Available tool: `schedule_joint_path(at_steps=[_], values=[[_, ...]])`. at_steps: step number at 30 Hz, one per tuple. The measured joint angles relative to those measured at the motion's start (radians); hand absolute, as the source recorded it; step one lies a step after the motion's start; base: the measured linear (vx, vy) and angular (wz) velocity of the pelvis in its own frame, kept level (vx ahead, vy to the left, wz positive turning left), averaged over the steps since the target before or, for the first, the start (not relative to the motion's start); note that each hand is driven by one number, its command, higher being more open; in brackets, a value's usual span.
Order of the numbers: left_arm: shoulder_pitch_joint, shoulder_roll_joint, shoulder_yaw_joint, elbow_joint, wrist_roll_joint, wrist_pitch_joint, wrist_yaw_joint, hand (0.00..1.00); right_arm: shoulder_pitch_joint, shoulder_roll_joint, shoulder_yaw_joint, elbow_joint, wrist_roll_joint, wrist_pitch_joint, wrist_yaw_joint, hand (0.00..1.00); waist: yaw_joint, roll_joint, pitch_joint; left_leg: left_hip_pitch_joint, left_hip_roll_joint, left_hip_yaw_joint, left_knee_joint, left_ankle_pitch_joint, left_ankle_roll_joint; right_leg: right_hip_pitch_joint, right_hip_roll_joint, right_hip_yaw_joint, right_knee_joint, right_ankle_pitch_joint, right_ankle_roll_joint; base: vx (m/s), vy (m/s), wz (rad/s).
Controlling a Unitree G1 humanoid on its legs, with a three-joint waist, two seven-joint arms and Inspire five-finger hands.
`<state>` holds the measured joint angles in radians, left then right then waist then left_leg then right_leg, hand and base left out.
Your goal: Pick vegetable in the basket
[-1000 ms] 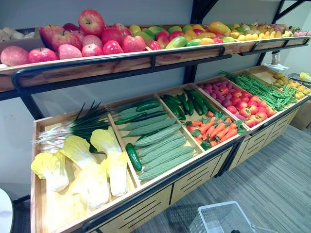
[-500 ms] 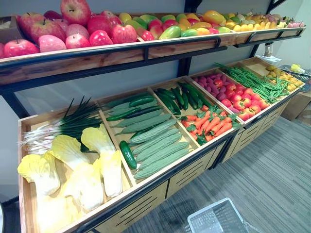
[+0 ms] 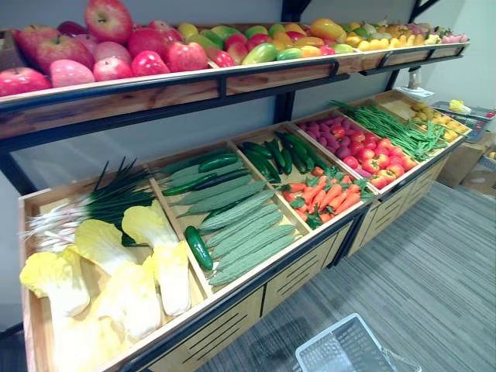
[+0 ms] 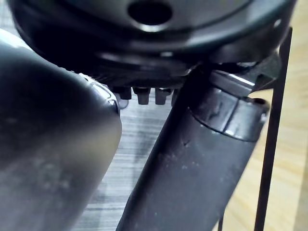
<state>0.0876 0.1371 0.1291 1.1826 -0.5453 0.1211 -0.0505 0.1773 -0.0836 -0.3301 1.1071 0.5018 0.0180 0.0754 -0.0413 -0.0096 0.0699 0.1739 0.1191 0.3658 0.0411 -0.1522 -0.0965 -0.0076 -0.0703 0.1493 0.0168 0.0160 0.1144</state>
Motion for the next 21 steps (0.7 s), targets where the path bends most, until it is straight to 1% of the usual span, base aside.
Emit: schedule_joint_path(at_steps=[2, 3, 4, 5, 6, 7, 8, 9, 10, 11, 12, 13, 14, 15, 16, 17, 18, 19, 20, 21], values=[[-0.015, 0.001, -0.008, 0.000, 0.023, 0.003, 0.011, 1.00, 0.000, 0.001, 0.001, -0.004, 0.000, 0.005, 0.008, 0.00, -0.016, 0.007, 0.005, 0.001, 0.026, 0.038, 0.031, -0.023, -0.021, -0.015, 0.028, 0.032, 0.021, -0.004, -0.007, 0.01, -0.033, -0.53], [-0.024, 0.004, -0.007, 0.000, 0.042, 0.005, 0.019, 1.00, 0.002, 0.000, 0.000, -0.005, 0.000, 0.007, 0.011, 0.00, -0.022, 0.013, 0.020, 0.001, 0.055, 0.063, 0.073, -0.046, -0.037, -0.027, 0.055, 0.050, 0.050, -0.015, -0.022, 0.02, -0.055, -0.58], [-0.027, 0.006, -0.007, -0.001, 0.046, 0.006, 0.022, 1.00, 0.004, 0.000, 0.000, -0.005, 0.001, 0.010, 0.010, 0.00, -0.023, 0.018, 0.025, 0.000, 0.072, 0.074, 0.095, -0.057, -0.048, -0.030, 0.069, 0.054, 0.067, -0.023, -0.031, 0.03, -0.101, -0.62], [-0.030, 0.017, -0.007, -0.001, 0.052, 0.009, 0.027, 1.00, 0.008, 0.003, 0.000, -0.005, 0.005, 0.018, 0.011, 0.00, -0.026, 0.014, 0.032, -0.014, 0.101, 0.084, 0.166, -0.068, -0.066, -0.051, 0.092, 0.069, 0.104, -0.046, -0.045, 0.05, -0.157, -0.55], [-0.032, 0.023, -0.003, -0.004, 0.054, 0.010, 0.036, 1.00, 0.010, 0.006, -0.003, -0.003, 0.011, 0.028, 0.011, 0.00, -0.027, 0.004, 0.032, -0.045, 0.123, 0.079, 0.257, -0.068, -0.066, -0.064, 0.103, 0.085, 0.140, -0.062, -0.055, 0.08, -0.229, -0.65], [-0.034, 0.022, 0.012, -0.013, 0.054, 0.006, 0.052, 1.00, 0.020, 0.002, -0.005, -0.003, 0.011, 0.037, 0.013, 0.00, -0.028, -0.001, 0.038, -0.097, 0.159, 0.049, 0.411, -0.065, -0.062, -0.071, 0.119, 0.108, 0.177, -0.081, -0.066, 0.08, -0.212, -0.57], [-0.035, 0.016, 0.030, -0.020, 0.053, 0.005, 0.055, 1.00, 0.024, -0.004, -0.007, -0.004, 0.010, 0.039, 0.014, 0.00, -0.028, 0.000, 0.041, -0.123, 0.178, 0.021, 0.493, -0.058, -0.050, -0.071, 0.134, 0.123, 0.198, -0.091, -0.072, 0.09, -0.195, -0.74], [-0.032, -0.005, 0.089, -0.031, 0.049, -0.005, 0.057, 1.00, 0.032, -0.015, -0.006, -0.011, 0.006, 0.044, 0.014, 0.00, -0.024, 0.021, 0.049, -0.190, 0.202, -0.061, 0.660, -0.018, 0.014, -0.077, 0.163, 0.151, 0.238, -0.110, -0.087, 0.09, -0.153, -0.92], [-0.026, -0.034, 0.136, -0.041, 0.040, -0.016, 0.066, 1.00, 0.039, -0.019, -0.004, -0.018, -0.008, 0.046, 0.015, 0.00, -0.020, 0.028, 0.056, -0.265, 0.201, -0.149, 0.794, 0.032, 0.069, -0.077, 0.178, 0.192, 0.268, -0.127, -0.101, 0.13, -0.104, -1.09], [-0.026, -0.057, 0.156, -0.044, 0.033, -0.022, 0.067, 1.00, 0.040, -0.021, -0.004, -0.022, -0.027, 0.047, 0.015, 0.00, -0.019, 0.040, 0.059, -0.291, 0.179, -0.194, 0.832, -0.008, 0.056, -0.073, 0.191, 0.225, 0.281, -0.135, -0.112, 0.11, -0.027, -0.96], [-0.026, -0.063, 0.169, -0.045, 0.027, -0.030, 0.073, 1.00, 0.034, -0.023, -0.004, -0.022, -0.037, 0.049, 0.013, 0.00, -0.019, 0.041, 0.060, -0.298, 0.159, -0.208, 0.828, -0.054, 0.052, -0.070, 0.195, 0.250, 0.285, -0.138, -0.115, 0.10, 0.054, -0.98], [-0.026, -0.068, 0.191, -0.048, 0.004, -0.034, 0.075, 1.00, 0.030, -0.019, -0.002, -0.024, -0.053, 0.051, 0.012, 0.00, -0.016, 0.029, 0.067, -0.299, 0.112, -0.225, 0.772, -0.123, 0.054, -0.046, 0.193, 0.298, 0.279, -0.139, -0.118, 0.07, 0.078, -1.05], [-0.020, -0.079, 0.213, -0.062, -0.006, -0.034, 0.074, 1.00, 0.029, -0.013, 0.001, -0.029, -0.068, 0.051, 0.012, 0.00, -0.008, 0.013, 0.075, -0.297, 0.061, -0.254, 0.686, -0.157, 0.053, -0.022, 0.188, 0.338, 0.273, -0.143, -0.121, 0.04, 0.087, -1.06], [-0.017, -0.086, 0.223, -0.071, -0.009, -0.035, 0.072, 1.00, 0.029, -0.013, 0.007, -0.034, -0.068, 0.051, 0.012, 0.00, 0.000, 0.009, 0.076, -0.298, 0.038, -0.277, 0.636, -0.159, 0.049, -0.019, 0.189, 0.359, 0.273, -0.146, -0.122, 0.02, 0.114, -1.13], [-0.011, -0.099, 0.252, -0.087, -0.014, -0.034, 0.070, 1.00, 0.025, -0.016, 0.020, -0.045, -0.068, 0.048, 0.012, 0.00, 0.014, 0.009, 0.076, -0.302, 0.001, -0.342, 0.526, -0.156, 0.044, -0.018, 0.190, 0.388, 0.270, -0.150, -0.122, 0.01, 0.144, -1.15], [-0.002, -0.106, 0.263, -0.098, -0.014, -0.032, 0.067, 1.00, 0.016, -0.023, 0.036, -0.047, -0.068, 0.045, 0.012, 0.00, 0.019, 0.014, 0.075, -0.302, -0.021, -0.402, 0.416, -0.146, 0.034, -0.019, 0.194, 0.411, 0.266, -0.155, -0.115, 0.03, 0.163, -1.07], [0.003, -0.113, 0.268, -0.098, -0.015, -0.031, 0.066, 1.00, 0.013, -0.027, 0.040, -0.048, -0.069, 0.044, 0.013, 0.00, 0.019, 0.024, 0.071, -0.302, -0.020, -0.420, 0.372, -0.116, 0.025, -0.020, 0.201, 0.413, 0.266, -0.159, -0.110, 0.07, 0.187, -0.95], [0.014, -0.109, 0.272, -0.097, -0.016, -0.029, 0.065, 1.00, 0.013, -0.025, 0.041, -0.047, -0.069, 0.041, 0.013, 0.00, 0.029, 0.026, 0.059, -0.282, -0.022, -0.387, 0.349, -0.050, 0.035, -0.020, 0.187, 0.410, 0.268, -0.169, -0.102, 0.13, 0.192, -0.74], [0.022, -0.100, 0.272, -0.097, -0.016, -0.025, 0.067, 1.00, 0.019, -0.013, 0.048, -0.047, -0.069, 0.035, 0.015, 0.00, 0.031, 0.010, 0.046, -0.272, -0.029, -0.356, 0.322, -0.047, 0.039, -0.029, 0.162, 0.372, 0.273, -0.170, -0.099, 0.20, 0.226, -0.90], [0.024, -0.090, 0.283, -0.095, -0.028, -0.012, 0.067, 1.00, 0.024, 0.007, 0.047, -0.047, -0.067, 0.017, 0.019, 0.00, 0.036, -0.012, 0.031, -0.256, -0.038, -0.319, 0.294, -0.045, 0.047, -0.045, 0.125, 0.302, 0.277, -0.167, -0.093, 0.18, 0.180, -0.72]])
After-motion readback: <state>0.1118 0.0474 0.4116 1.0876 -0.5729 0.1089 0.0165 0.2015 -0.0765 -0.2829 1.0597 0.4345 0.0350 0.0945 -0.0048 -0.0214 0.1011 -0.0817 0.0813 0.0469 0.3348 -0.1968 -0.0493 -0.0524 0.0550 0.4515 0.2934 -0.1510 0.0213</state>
